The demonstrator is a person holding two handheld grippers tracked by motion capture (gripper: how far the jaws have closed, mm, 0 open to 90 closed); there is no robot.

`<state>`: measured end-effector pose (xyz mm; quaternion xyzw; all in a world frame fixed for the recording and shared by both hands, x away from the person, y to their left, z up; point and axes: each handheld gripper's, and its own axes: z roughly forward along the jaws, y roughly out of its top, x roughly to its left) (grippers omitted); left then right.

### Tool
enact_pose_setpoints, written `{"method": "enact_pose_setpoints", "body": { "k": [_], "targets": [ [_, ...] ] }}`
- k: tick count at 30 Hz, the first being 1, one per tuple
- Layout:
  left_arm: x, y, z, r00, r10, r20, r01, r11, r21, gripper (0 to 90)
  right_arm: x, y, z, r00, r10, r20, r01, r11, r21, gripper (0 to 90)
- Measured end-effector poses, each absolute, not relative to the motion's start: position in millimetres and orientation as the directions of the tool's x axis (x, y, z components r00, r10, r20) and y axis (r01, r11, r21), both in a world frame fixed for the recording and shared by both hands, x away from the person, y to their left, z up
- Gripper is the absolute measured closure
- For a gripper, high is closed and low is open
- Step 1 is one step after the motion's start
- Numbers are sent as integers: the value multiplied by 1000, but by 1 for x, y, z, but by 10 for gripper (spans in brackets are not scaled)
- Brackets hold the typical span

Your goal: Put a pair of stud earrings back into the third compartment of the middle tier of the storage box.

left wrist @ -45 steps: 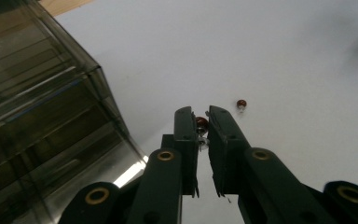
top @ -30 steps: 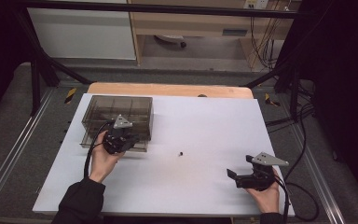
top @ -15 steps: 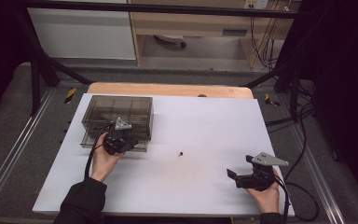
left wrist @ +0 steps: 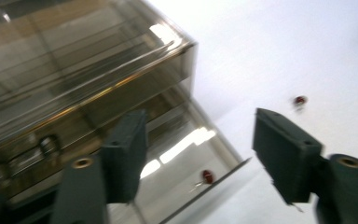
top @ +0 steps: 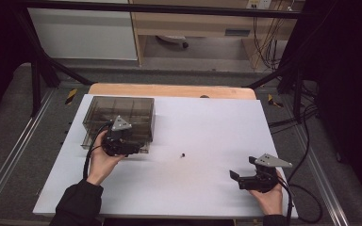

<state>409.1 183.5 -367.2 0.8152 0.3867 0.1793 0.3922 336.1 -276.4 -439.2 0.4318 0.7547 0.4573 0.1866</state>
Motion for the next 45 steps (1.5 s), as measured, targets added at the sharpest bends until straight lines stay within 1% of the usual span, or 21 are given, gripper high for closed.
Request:
{"method": "enact_pose_setpoints", "body": {
  "k": [1,2,3,8,15,23,27,33,35,37,42,45],
  "targets": [
    [407,180,-367,642,767,-11,480,-391,785,289,336,-276,-439,-558,822,112,480,210,852,7],
    [406,177,-366,646,763,-4,472,-396,788,220,336,-276,-440,-558,822,111,481,212,851,7],
    [405,174,-366,653,757,2,466,-403,788,220,336,-276,-440,-558,822,111,481,212,851,7],
    [401,154,-366,687,727,6,451,-433,780,115,336,-277,-439,-557,823,112,481,210,851,7],
    [400,121,-374,729,685,-6,434,-456,777,67,336,-276,-440,-560,821,115,485,212,848,7],
    [405,87,-397,758,652,-3,441,-509,739,67,336,-276,-440,-561,820,113,484,214,848,7],
    [409,76,-407,765,644,-20,453,-515,727,115,336,-276,-440,-561,820,114,484,214,848,7],
    [416,65,-420,769,638,-28,464,-529,711,238,336,-276,-440,-563,819,114,484,214,848,7],
    [418,62,-425,762,647,-32,477,-526,705,260,336,-276,-440,-562,819,115,484,213,849,7],
    [420,60,-429,761,647,-41,485,-526,699,318,336,-276,-440,-563,819,114,481,212,851,7],
    [424,57,-437,761,647,-50,494,-529,690,418,336,-276,-440,-564,818,115,486,216,847,7],
    [425,56,-440,760,650,-31,491,-542,683,499,336,-276,-440,-564,817,116,484,214,848,7]
  ]
}}
